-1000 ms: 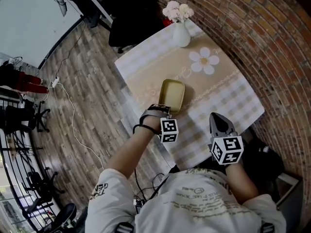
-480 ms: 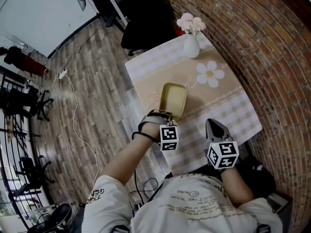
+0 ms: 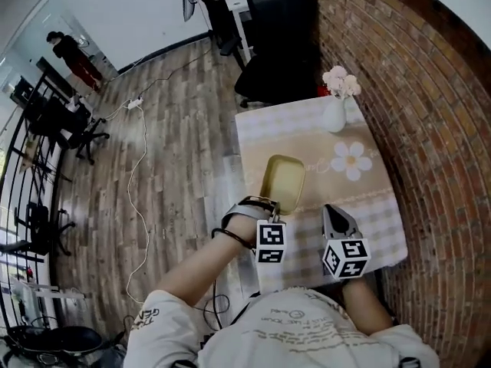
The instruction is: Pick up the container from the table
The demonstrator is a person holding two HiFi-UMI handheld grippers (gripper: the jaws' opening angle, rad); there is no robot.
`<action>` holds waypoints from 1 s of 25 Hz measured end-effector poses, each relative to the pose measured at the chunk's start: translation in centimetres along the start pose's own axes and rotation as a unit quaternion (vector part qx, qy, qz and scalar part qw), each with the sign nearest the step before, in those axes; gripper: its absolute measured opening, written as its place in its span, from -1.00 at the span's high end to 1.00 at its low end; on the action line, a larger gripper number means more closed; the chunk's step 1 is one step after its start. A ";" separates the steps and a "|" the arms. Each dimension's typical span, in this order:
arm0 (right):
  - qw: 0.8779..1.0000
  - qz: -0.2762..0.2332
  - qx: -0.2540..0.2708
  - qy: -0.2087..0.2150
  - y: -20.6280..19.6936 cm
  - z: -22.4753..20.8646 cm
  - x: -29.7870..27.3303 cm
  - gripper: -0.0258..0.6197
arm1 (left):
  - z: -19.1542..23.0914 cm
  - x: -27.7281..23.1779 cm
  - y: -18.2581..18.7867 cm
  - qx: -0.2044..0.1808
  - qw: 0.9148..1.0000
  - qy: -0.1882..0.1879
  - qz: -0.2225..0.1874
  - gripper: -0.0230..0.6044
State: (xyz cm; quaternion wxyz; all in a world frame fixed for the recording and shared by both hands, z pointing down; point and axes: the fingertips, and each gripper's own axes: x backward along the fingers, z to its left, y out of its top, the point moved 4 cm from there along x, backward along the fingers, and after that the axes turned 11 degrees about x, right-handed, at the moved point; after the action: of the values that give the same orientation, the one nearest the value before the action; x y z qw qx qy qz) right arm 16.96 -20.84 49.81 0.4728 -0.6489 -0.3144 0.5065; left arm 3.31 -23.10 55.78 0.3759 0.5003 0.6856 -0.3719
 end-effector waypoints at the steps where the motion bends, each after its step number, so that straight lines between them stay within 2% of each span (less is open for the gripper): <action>1: 1.000 -0.004 0.002 0.006 0.4 0.2 -0.1 0.92 | -0.2 0.8 -0.1 0.009 1.000 -0.001 0.001 0.88; 5: 0.999 -0.016 0.009 0.027 1.7 2.1 0.1 0.92 | -1.6 4.0 -1.2 0.051 0.999 -0.012 0.005 0.88; 12: 0.996 -0.024 0.034 0.081 2.8 4.8 -0.8 0.92 | -2.7 6.3 -3.4 0.121 0.992 -0.002 0.027 0.88; 19: 0.995 -0.021 0.038 0.093 2.8 5.6 -1.5 0.92 | -3.5 6.1 -4.8 0.146 0.988 0.002 0.045 0.88; 25: 0.995 -0.018 0.039 0.095 2.6 5.5 -1.8 0.92 | -3.8 5.6 -4.9 0.150 0.987 0.003 0.051 0.88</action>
State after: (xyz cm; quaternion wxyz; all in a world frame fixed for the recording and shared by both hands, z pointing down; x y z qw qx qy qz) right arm 11.05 -21.70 47.82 0.5347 -0.6691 -0.2601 0.4458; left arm -3.13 -18.56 53.15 0.3131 0.5867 0.5963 -0.4496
